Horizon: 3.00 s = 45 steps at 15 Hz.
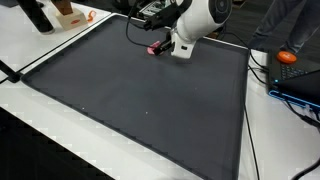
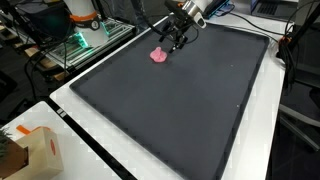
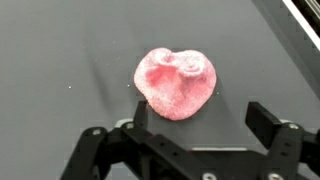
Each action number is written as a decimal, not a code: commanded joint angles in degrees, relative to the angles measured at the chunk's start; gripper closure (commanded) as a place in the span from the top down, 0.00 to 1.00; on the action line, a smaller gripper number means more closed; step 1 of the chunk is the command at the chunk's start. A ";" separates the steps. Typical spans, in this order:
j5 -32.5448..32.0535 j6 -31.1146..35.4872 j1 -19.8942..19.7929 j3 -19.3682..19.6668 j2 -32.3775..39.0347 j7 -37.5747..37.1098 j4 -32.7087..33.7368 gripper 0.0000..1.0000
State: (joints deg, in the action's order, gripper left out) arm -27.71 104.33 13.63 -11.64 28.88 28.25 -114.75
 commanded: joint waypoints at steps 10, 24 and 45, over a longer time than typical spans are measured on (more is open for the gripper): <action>0.66 -0.05 -0.79 -0.14 -0.21 -1.55 -0.79 1.00; 12.71 2.45 -5.00 2.94 -1.85 -17.00 3.34 1.00; 35.54 9.25 -14.22 13.97 -5.42 -44.96 -0.96 1.00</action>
State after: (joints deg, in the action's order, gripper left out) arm 3.72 111.69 0.54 1.36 26.06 -13.14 -111.49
